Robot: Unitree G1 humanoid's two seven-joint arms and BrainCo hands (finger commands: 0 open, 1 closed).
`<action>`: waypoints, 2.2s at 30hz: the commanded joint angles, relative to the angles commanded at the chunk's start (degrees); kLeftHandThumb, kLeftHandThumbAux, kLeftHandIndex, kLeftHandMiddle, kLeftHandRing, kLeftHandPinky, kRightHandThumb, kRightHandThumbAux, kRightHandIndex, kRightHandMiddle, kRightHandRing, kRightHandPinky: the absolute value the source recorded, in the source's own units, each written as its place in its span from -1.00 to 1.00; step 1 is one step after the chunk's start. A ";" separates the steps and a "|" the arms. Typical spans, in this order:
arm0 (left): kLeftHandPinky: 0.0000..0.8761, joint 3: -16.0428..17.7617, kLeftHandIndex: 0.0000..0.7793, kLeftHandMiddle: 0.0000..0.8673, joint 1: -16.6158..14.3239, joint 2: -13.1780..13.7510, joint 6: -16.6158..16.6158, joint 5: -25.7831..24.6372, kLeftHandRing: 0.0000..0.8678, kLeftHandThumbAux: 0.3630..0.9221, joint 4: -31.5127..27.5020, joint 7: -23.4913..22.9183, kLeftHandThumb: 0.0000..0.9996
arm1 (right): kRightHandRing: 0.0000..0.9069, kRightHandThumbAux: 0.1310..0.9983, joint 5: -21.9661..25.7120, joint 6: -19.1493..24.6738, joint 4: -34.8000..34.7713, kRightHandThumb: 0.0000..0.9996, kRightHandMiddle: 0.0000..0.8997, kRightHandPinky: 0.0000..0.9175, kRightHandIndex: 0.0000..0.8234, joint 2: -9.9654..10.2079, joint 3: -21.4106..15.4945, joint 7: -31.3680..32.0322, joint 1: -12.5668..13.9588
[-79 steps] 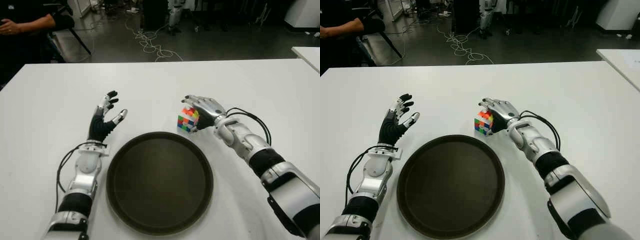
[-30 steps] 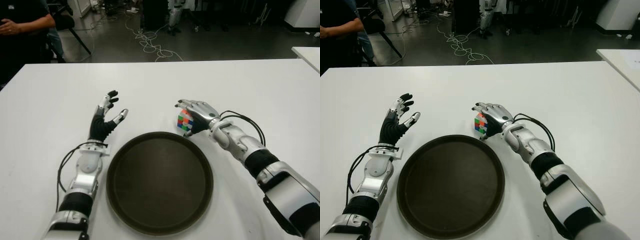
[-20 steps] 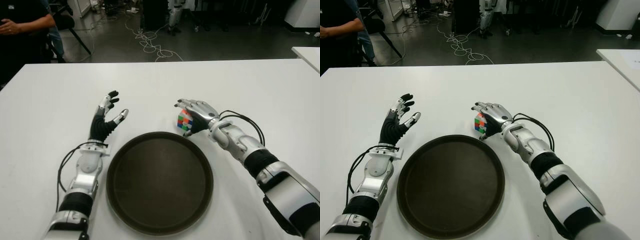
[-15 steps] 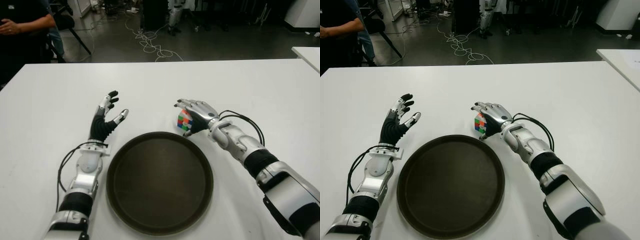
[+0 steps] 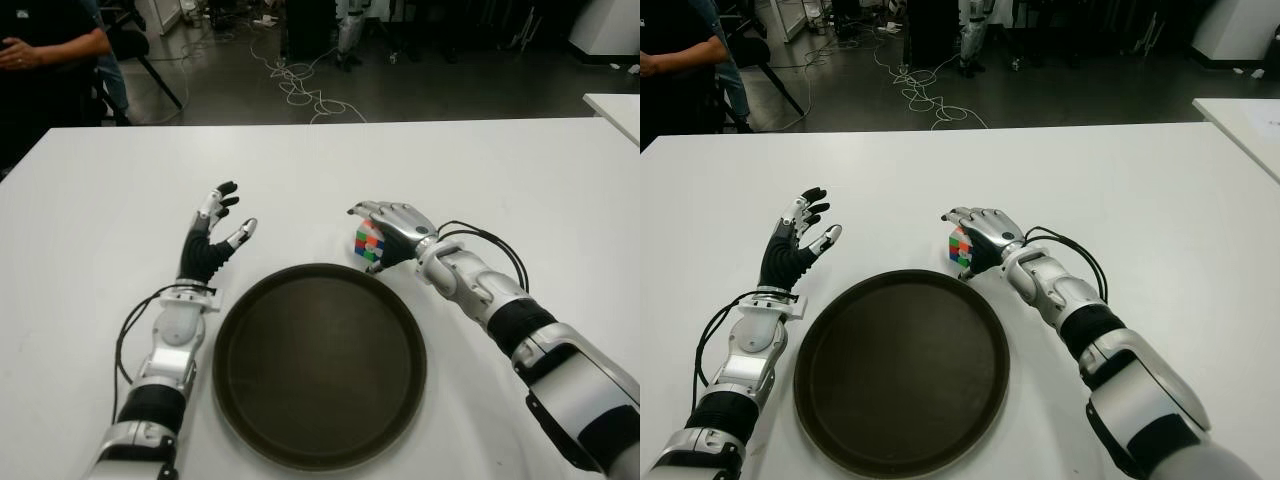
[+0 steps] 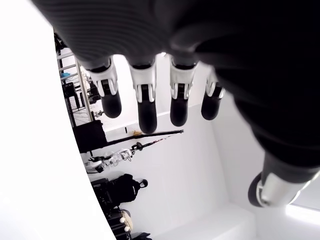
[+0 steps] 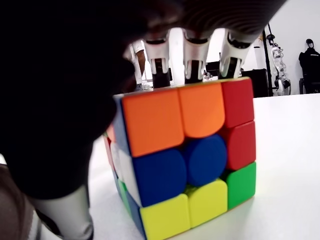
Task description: Pick up the Rubik's Cube and put it in the plate
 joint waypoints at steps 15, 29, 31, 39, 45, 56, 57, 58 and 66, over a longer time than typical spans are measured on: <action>-0.79 -0.15 -0.74 -0.69 0.25 0.03 -0.35 -0.70 -0.72 -0.16 -0.39 -1.00 -0.84 | -0.37 0.60 0.22 2.73 0.33 -1.00 -0.49 -0.30 -0.62 0.62 -0.32 0.93 -0.21; -0.80 -0.23 -0.74 -0.68 0.39 0.08 -0.22 -0.13 -0.72 -0.16 -0.75 -0.66 -0.87 | 0.00 0.77 0.84 2.82 1.48 -1.00 -0.13 0.05 -0.39 1.08 -1.64 -3.92 0.07; -0.81 -0.26 -0.73 -0.69 0.39 0.10 -0.11 -0.08 -0.73 -0.16 -0.78 -0.68 -0.87 | 0.01 0.79 0.98 2.78 1.69 -1.00 -0.12 0.06 -0.40 1.14 -1.85 -4.39 0.09; -0.83 -0.19 -0.73 -0.70 0.51 -0.02 -0.31 -0.29 -0.76 -0.13 -0.97 -0.84 -0.84 | -0.03 0.84 1.44 2.21 2.18 -0.94 -0.18 0.06 -0.49 1.19 -2.28 -5.72 0.17; -0.77 -0.19 -0.73 -0.70 0.56 -0.02 -0.56 -0.73 -0.72 -0.16 -0.99 -1.39 -0.83 | -0.08 0.81 1.83 1.81 2.48 -0.75 -0.23 0.03 -0.56 1.18 -2.62 -6.23 0.20; -0.80 -0.21 -0.73 -0.69 0.70 0.07 0.39 -0.39 -0.74 -0.22 -1.44 -1.05 -0.85 | -0.05 0.82 1.80 0.81 2.87 -0.72 -0.23 0.09 -0.60 0.98 -2.86 -7.83 0.17; -0.81 -0.22 -0.73 -0.69 0.74 0.09 0.52 -0.37 -0.74 -0.23 -1.55 -1.05 -0.86 | -0.04 0.82 1.83 0.78 2.88 -0.71 -0.22 0.09 -0.59 0.99 -2.89 -7.87 0.17; -0.81 -0.24 -0.73 -0.69 0.78 0.12 0.65 -0.35 -0.74 -0.23 -1.70 -1.08 -0.86 | -0.04 0.82 1.88 0.80 2.92 -0.71 -0.22 0.09 -0.59 1.03 -2.96 -7.87 0.15; -0.78 -0.24 -0.72 -0.68 1.00 -0.04 0.89 -0.56 -0.73 -0.25 -2.35 -1.23 -0.89 | -0.06 0.84 2.28 1.00 3.20 -0.73 -0.23 0.05 -0.58 1.21 -3.38 -7.62 0.02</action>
